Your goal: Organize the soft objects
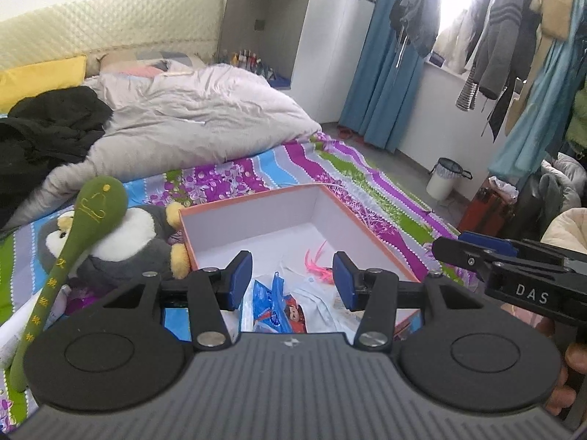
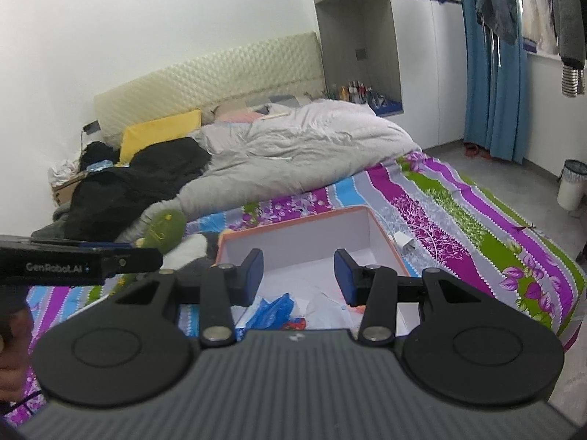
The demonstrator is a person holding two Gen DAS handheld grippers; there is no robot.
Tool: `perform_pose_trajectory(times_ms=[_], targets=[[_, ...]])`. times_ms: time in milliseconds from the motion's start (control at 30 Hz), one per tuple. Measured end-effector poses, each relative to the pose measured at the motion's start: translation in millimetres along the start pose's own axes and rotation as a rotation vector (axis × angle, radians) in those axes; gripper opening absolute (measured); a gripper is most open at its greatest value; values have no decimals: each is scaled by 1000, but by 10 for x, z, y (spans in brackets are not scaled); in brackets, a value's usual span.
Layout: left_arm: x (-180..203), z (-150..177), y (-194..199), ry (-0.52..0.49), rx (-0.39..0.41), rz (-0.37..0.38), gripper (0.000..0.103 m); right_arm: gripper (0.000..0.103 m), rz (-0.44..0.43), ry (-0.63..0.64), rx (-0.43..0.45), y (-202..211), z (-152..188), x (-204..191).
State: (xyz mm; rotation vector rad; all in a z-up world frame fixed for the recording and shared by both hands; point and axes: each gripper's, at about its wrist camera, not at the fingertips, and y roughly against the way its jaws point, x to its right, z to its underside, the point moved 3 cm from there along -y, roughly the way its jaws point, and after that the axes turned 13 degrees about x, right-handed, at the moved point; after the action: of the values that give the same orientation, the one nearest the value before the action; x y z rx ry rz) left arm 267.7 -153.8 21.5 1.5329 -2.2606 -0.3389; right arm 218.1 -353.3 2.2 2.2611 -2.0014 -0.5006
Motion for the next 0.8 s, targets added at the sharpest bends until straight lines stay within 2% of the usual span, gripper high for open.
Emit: perform_pose_trajectory(times_ms=[233,433,800], targets=[[66,65,454,-19,45,-23,55,46,-16,18,21,285,97,-152],[41,204,704,1,49,-31,55,46,-21,2,21,469,248,-243],[-42,573,808,27,8,-37,55,46,-3,-5,-4,621,563,-355]])
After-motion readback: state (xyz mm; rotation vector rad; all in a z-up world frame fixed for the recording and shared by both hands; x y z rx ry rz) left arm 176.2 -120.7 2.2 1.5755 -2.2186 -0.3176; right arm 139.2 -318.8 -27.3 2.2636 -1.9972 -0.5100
